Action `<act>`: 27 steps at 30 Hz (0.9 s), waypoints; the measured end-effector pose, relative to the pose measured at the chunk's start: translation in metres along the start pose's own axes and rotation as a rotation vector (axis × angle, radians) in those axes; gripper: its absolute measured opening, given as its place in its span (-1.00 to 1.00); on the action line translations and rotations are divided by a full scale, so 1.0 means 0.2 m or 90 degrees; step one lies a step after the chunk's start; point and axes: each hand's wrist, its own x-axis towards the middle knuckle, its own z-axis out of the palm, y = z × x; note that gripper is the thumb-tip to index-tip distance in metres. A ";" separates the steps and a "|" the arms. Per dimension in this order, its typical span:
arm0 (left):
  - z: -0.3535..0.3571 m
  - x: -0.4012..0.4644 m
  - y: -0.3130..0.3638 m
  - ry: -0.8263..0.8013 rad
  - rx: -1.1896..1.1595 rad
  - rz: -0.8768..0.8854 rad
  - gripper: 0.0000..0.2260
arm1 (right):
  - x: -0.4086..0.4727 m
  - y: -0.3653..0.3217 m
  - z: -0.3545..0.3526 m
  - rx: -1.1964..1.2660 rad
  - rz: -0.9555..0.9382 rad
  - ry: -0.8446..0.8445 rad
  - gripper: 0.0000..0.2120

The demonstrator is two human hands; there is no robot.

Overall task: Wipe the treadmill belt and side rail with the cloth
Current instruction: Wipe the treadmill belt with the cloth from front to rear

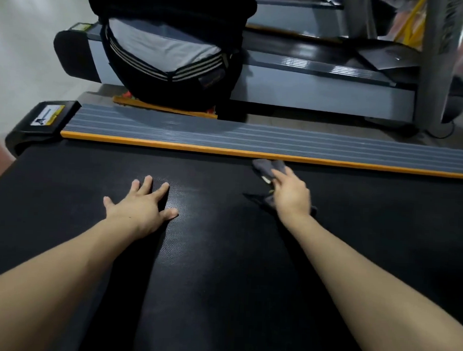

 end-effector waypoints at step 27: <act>0.01 -0.16 -0.03 -0.013 0.011 0.012 -0.05 | -0.17 -0.42 0.09 0.037 0.056 -0.056 -0.71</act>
